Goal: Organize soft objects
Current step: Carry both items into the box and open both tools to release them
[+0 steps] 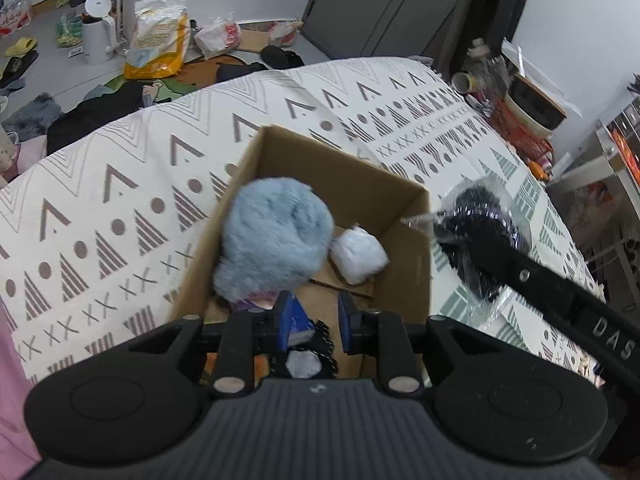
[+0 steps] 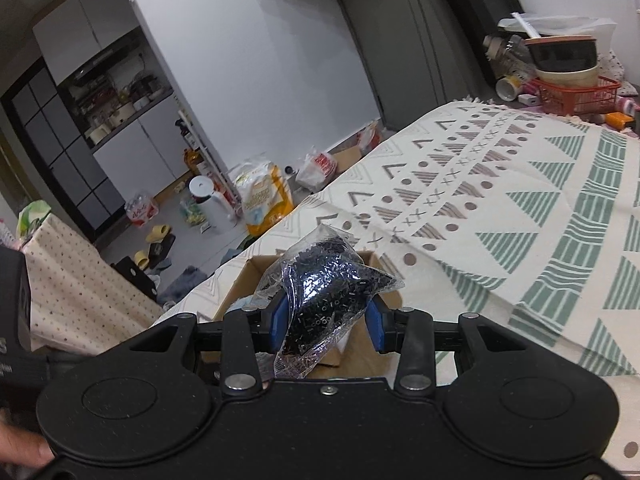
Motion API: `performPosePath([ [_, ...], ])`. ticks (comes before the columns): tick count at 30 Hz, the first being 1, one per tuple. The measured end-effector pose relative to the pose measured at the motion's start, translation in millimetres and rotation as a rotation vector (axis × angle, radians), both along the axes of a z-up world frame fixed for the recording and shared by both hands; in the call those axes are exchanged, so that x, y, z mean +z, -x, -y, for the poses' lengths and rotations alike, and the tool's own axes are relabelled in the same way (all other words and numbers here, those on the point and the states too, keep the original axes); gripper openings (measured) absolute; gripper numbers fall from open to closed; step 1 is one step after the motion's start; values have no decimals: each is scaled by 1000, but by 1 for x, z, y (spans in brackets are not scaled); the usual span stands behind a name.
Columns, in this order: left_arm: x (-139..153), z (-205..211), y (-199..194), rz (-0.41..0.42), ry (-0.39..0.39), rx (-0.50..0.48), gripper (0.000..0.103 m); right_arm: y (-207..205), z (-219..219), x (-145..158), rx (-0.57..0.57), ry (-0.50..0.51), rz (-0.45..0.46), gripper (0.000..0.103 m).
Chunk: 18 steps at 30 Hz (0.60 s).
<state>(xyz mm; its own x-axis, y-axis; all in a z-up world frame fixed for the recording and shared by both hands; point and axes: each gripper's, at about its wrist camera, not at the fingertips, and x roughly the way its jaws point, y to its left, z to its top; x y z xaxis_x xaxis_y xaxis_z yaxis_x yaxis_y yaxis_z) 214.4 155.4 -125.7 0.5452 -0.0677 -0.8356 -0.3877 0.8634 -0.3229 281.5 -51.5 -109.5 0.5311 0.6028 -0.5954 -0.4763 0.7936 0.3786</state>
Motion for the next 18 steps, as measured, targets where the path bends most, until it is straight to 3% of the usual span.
performPosePath([
  [4, 1, -12, 4, -3, 11, 20, 28, 1, -6, -1, 22, 2, -30, 51],
  [9, 6, -22, 12, -7, 6, 32, 32, 4, -2, 1, -7, 20, -41, 53],
  [13, 16, -25, 20, 2, -15, 36, 46, 10, 1, 7, -23, 39, -28, 53],
  [18, 31, -20, 28, 9, -53, 42, 59, 23, 12, 19, -41, 68, -1, 61],
])
